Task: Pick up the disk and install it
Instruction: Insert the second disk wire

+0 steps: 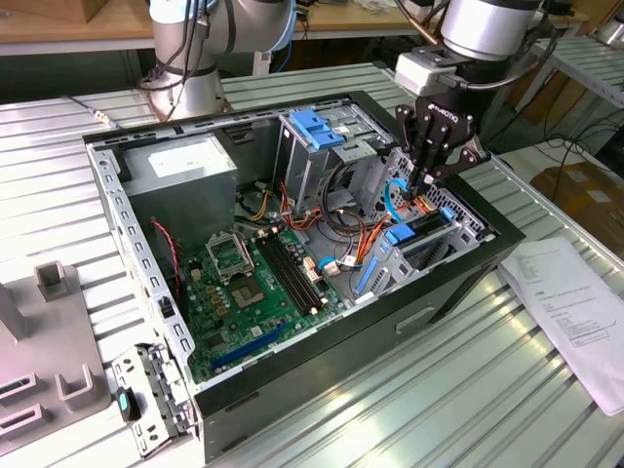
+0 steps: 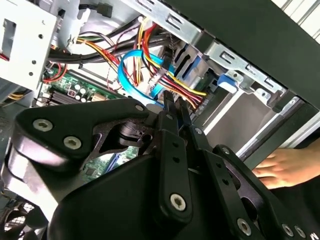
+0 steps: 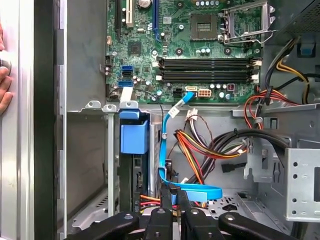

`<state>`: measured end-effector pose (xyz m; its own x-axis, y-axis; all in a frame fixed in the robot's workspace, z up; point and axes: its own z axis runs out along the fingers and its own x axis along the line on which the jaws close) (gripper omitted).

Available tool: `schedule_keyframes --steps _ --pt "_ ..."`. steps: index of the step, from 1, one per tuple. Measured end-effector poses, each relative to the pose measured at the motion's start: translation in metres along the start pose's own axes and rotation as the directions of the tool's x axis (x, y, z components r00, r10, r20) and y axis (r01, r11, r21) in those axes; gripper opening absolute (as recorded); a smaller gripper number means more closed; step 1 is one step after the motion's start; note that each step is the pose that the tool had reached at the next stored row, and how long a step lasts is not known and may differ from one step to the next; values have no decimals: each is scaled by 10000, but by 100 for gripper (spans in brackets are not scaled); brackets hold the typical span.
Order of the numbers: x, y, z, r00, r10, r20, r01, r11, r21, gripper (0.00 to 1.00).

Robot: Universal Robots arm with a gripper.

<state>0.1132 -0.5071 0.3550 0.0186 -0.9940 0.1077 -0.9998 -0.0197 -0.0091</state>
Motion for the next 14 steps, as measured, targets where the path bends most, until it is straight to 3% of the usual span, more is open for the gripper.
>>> schedule_keyframes --steps 2,5,7,8,14 --pt "45 13 15 10000 1 73 -1 10000 7 16" --pt "96 19 36 9999 0 133 0 10000 9 16" --pt "197 22 63 9997 3 257 -3 10000 11 16" --pt "224 23 70 9996 5 290 -5 10000 12 16" --pt "311 25 87 9992 40 394 -40 10000 9 16"
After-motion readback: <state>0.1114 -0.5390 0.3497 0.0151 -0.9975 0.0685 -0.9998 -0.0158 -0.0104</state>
